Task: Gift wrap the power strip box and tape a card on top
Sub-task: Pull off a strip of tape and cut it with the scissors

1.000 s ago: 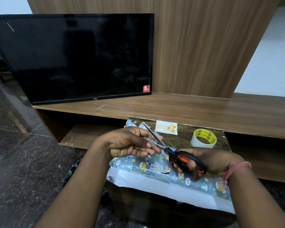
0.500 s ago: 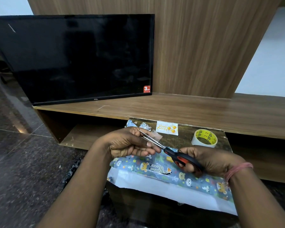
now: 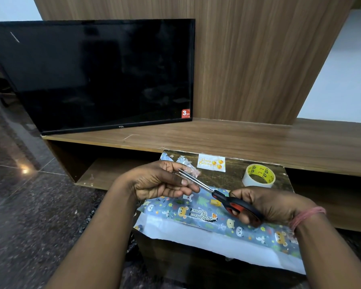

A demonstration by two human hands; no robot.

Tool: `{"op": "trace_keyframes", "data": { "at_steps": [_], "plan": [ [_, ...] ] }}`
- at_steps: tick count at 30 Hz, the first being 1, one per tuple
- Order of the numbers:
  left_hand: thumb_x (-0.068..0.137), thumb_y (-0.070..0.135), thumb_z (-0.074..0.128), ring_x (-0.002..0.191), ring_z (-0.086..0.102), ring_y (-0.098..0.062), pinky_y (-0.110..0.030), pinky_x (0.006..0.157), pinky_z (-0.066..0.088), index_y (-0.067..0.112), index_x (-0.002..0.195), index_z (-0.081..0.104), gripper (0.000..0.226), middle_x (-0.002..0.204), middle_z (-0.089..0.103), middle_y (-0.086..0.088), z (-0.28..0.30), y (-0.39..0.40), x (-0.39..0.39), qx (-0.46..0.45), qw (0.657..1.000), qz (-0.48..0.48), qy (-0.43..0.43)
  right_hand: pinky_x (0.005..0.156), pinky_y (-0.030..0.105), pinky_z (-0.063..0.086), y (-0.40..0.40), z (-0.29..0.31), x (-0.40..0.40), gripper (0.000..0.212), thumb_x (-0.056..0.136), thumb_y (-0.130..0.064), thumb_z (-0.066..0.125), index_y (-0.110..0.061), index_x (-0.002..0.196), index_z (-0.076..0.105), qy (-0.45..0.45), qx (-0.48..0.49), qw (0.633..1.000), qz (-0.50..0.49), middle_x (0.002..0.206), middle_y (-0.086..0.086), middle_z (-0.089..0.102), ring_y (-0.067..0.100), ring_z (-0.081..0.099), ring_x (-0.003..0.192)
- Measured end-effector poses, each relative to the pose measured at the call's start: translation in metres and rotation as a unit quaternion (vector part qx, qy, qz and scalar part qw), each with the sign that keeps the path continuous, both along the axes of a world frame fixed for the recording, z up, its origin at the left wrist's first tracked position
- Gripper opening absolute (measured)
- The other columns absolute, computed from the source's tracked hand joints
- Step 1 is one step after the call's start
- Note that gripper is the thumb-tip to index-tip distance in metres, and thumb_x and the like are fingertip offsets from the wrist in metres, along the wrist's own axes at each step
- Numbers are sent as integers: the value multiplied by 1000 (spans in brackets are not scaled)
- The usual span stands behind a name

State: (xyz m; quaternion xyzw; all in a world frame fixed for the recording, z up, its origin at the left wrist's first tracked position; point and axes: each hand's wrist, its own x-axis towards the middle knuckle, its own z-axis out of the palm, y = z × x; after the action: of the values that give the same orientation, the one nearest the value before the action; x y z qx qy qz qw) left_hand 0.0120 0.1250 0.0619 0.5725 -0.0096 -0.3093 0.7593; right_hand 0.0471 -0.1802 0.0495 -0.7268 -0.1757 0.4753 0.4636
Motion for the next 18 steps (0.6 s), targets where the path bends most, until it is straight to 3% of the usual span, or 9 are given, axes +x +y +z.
{"op": "trace_keyframes", "data": {
  "at_steps": [6,11,14,18],
  "plan": [
    [93,-12,58,85,77,-21,-24,68,63,-5,131,62,39,119,68,-31,-2,-1,1,6,1000,-11,5,48,19,34,1,6,-5,27,92,15,48,-10,92,58,-4,-20,1000,1,59,-2,61,3,53,48],
    [92,-12,57,83,77,-20,-23,67,62,-7,132,60,40,116,70,-30,0,-3,0,1,1000,-27,1,52,24,27,0,7,-7,24,71,1,55,-20,78,65,34,9,999,9,63,1,53,6,46,52],
    [94,-12,56,83,77,-19,-22,67,62,-6,131,62,39,115,70,-28,0,-4,0,9,999,-39,0,52,24,25,-1,6,-7,14,70,-7,65,-18,79,65,41,23,999,21,66,2,54,9,46,57],
    [95,-13,54,83,77,-19,-23,67,62,-6,132,61,39,115,70,-29,-1,-3,-1,8,999,-40,1,50,22,28,-2,6,-8,13,77,-2,59,-14,81,62,54,28,998,2,60,0,54,4,49,50]
  ]
}}
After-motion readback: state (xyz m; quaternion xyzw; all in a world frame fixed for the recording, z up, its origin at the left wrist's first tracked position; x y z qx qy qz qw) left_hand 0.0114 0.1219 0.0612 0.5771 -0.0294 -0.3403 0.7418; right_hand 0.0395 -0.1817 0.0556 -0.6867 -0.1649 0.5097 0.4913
